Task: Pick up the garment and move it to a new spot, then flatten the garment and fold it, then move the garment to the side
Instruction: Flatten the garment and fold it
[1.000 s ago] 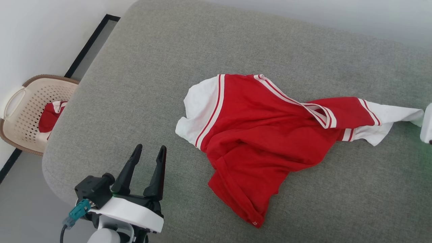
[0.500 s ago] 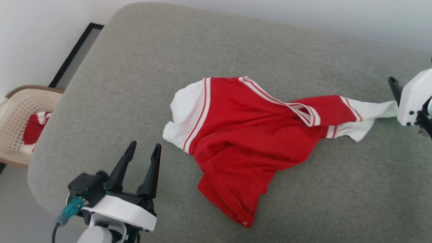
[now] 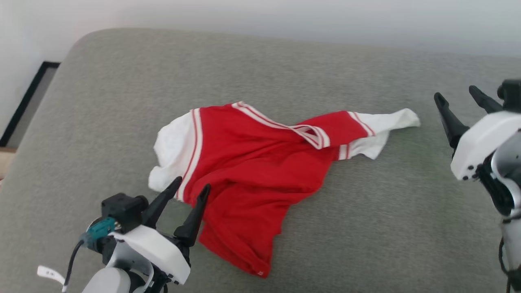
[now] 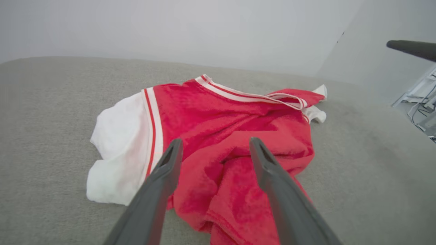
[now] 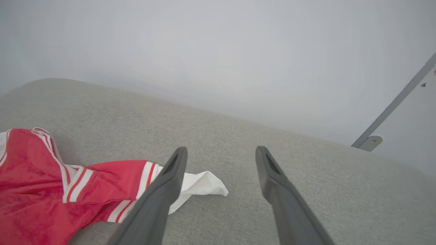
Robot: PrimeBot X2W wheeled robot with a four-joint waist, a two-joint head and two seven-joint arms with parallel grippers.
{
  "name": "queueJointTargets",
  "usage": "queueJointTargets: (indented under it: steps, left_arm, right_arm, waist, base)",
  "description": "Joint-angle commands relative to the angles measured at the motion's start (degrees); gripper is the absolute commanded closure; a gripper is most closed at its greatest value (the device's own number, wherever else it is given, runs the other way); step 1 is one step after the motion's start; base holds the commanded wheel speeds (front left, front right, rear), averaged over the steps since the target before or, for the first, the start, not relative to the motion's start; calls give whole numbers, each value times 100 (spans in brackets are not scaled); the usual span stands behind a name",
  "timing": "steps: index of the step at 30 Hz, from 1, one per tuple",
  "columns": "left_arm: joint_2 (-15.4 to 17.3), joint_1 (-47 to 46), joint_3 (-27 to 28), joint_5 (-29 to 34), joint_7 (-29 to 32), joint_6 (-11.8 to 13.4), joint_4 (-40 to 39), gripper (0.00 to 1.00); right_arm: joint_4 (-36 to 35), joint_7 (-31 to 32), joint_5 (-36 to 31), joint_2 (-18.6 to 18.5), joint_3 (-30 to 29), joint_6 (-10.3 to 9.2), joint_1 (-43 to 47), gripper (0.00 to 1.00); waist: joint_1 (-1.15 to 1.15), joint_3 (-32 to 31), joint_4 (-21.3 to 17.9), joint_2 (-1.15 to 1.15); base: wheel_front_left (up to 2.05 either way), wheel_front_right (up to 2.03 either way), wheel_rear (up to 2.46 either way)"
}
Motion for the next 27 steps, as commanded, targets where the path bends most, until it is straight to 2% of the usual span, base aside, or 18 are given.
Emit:
queueJointTargets:
  steps: [1,9,15,21,27]
  left_arm:
    - [58,-120,-52,-62,233,-2,-51,0]
    - [166,-541,-443,-247,1619,18,-49,0]
    - [162,-894,-734,-170,2256,23,175,0]
    - [149,-1232,-1042,1,2847,72,733,0]
    - [99,-1570,-1446,375,3416,198,1464,0]
  right_arm:
    - [-197,-156,-30,61,-44,-2,212,0]
    - [-888,-662,-121,347,-119,-2,1022,0]
    - [-1214,-1007,-125,508,-35,-2,1349,0]
    - [-1410,-1423,-179,736,39,-2,1693,0]
    - [-1468,-1481,-184,952,-31,-2,1884,0]
  waist:
    - [0,-58,-229,0]
    - [0,-23,-675,0]
    - [0,30,-974,0]
    - [0,77,-1258,0]
    - [0,124,-1394,0]
  base:
    - [0,0,0]
    - [0,0,0]
    - [0,0,0]
    - [0,0,0]
    - [0,0,0]
